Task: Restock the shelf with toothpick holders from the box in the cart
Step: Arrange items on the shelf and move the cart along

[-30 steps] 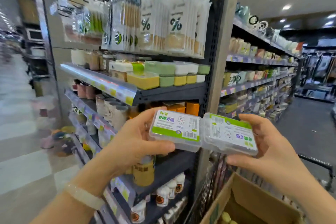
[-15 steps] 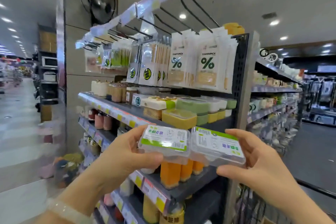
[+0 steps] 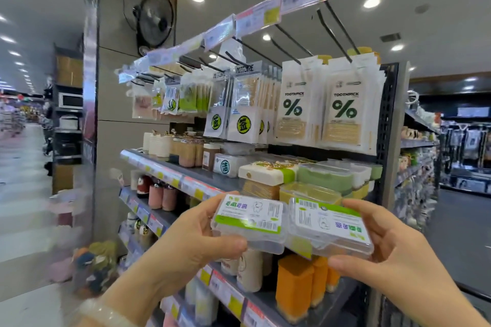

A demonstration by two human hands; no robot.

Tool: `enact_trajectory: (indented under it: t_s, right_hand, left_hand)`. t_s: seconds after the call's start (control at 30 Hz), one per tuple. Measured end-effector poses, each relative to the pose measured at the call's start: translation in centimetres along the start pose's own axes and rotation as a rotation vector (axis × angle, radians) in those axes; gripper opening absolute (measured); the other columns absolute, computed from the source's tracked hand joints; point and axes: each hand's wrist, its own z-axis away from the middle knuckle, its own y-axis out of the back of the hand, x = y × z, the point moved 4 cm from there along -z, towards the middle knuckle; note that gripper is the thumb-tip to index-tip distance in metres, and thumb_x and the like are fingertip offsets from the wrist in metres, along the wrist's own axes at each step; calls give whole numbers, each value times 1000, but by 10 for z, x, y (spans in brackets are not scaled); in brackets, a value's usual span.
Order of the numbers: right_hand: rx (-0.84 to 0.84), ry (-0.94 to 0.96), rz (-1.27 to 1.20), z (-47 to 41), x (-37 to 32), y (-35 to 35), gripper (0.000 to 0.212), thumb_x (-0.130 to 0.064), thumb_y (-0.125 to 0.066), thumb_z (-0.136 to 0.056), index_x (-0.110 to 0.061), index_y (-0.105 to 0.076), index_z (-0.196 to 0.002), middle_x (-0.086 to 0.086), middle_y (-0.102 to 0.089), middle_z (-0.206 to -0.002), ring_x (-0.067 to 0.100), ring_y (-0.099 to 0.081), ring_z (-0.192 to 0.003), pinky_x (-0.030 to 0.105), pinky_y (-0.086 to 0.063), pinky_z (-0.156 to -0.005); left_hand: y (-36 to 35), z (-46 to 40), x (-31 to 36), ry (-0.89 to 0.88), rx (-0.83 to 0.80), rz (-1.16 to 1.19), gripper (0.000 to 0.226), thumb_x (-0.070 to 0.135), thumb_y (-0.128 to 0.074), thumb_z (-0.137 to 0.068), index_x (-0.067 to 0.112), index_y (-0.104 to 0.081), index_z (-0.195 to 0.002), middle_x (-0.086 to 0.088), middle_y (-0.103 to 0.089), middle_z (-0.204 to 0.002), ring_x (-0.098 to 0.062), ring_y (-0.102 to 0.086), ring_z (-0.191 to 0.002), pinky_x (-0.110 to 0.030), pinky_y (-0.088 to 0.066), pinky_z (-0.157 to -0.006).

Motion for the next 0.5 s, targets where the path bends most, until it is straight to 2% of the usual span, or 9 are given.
enact_trajectory:
  t_s: [0.07,0.2,0.27,0.4,0.43,0.5]
  right_hand:
    - [-14,2,13,-7,-2,-6,95,-41,-88,-24,-34,-57,-113,-18,-71,-99,6,-69,-90,21,-57,-70]
    - [-22,5,78,-18,-7,-19,106,-61,-87,-11,-42,-57,-110,-17,-71,-100,11,-69,-87,29,-59,-70]
    - [3,11,107,-20,-7,-27,95,-54,-87,-19,-45,-56,-108,-19,-70,-96,10,-69,-83,27,-59,-70]
    - [37,14,186,-25,-5,-44,79,-19,-85,-44,-42,-51,-112,-26,-69,-92,2,-67,-81,14,-53,-65]
    - [51,35,241,-28,-7,-48,77,-18,-84,-48,-44,-50,-113,-27,-68,-90,3,-66,-80,15,-54,-66]
    - [90,74,331,-34,-12,-59,74,-30,-80,-47,-51,-48,-111,-29,-67,-88,4,-65,-80,17,-53,-68]
  left_hand:
    - [9,0,-3,1,13,13,80,9,-81,-50,20,-54,-124,-11,-69,-112,-29,-67,-95,-30,-57,-71]
    - [26,2,-6,5,27,57,76,6,-80,-51,22,-55,-121,-12,-68,-114,-31,-67,-99,-35,-57,-78]
    - [35,-1,-8,11,8,72,78,4,-80,-52,21,-54,-124,-12,-68,-115,-32,-66,-102,-37,-57,-82]
    - [58,-14,-16,12,-55,81,89,6,-86,-52,21,-48,-131,-12,-65,-121,-33,-63,-107,-41,-54,-87]
    - [66,-18,-17,6,-62,84,88,4,-84,-53,22,-48,-131,-11,-65,-121,-31,-64,-107,-40,-55,-86]
    - [79,-29,-20,-2,-84,90,84,-1,-79,-55,24,-49,-129,-10,-67,-118,-28,-66,-102,-37,-57,-82]
